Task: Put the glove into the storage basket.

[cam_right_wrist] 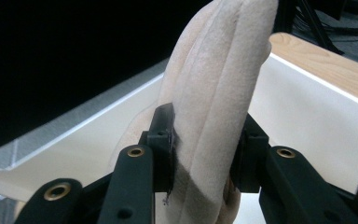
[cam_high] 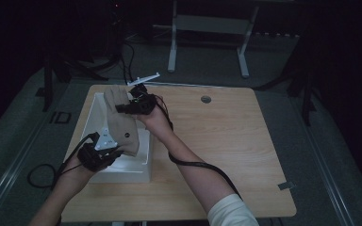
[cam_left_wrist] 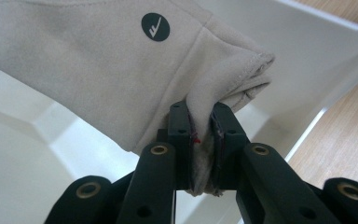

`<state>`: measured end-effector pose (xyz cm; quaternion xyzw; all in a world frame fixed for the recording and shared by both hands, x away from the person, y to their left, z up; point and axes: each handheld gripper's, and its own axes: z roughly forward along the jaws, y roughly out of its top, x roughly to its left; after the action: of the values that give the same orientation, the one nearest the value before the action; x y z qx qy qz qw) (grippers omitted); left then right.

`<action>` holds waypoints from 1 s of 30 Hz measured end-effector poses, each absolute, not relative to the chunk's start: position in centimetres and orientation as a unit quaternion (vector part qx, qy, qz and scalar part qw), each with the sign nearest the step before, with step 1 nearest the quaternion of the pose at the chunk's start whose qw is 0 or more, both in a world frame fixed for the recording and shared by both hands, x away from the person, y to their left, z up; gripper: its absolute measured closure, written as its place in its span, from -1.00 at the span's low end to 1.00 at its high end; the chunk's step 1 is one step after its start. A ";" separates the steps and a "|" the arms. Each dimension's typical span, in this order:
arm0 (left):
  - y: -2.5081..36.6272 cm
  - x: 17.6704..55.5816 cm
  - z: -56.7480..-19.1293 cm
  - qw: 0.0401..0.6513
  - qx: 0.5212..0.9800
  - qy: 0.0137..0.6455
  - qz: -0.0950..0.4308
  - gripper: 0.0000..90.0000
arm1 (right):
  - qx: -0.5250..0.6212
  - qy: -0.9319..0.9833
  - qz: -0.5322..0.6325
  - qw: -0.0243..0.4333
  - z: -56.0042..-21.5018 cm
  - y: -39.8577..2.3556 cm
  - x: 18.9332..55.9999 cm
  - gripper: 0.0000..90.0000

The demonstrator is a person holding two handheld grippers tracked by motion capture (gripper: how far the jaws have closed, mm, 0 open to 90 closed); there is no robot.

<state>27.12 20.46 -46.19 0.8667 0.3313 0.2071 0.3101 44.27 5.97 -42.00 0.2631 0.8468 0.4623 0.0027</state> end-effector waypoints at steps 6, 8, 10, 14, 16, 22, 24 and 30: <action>20.3 27.4 -48.0 0.310 0.868 0.337 0.193 0.80 | 0.255 0.863 0.436 0.006 -43.2 6.7 44.2 0.45; 20.4 27.5 -48.2 0.311 0.867 0.339 0.191 0.80 | 0.254 0.866 0.431 0.007 -43.4 6.8 44.2 0.45; 20.4 27.5 -48.6 0.313 0.866 0.342 0.188 0.80 | 0.258 0.873 0.414 0.011 -43.8 7.0 44.4 0.44; 20.4 27.4 -49.4 0.314 0.865 0.347 0.182 0.80 | 0.256 0.883 0.393 0.019 -44.4 7.3 44.3 0.43; 20.3 27.2 -50.0 0.314 0.866 0.348 0.175 0.80 | 0.250 0.889 0.382 0.023 -44.7 7.5 44.1 0.43; 20.2 27.5 -50.5 0.318 0.865 0.354 0.159 0.76 | 0.242 0.900 0.361 0.022 -45.1 8.0 44.1 0.37; 20.1 27.8 -50.9 0.314 0.868 0.354 0.150 0.62 | 0.242 0.905 0.349 0.023 -45.2 8.1 44.2 0.20; 20.2 28.5 -51.3 0.316 0.853 0.390 0.144 0.08 | 0.254 0.902 0.346 0.047 -45.1 7.8 44.6 -0.23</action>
<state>28.46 20.23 -51.31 0.8532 0.3897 0.1435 0.3156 44.64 7.83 -45.14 0.2543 0.9018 0.3463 0.0466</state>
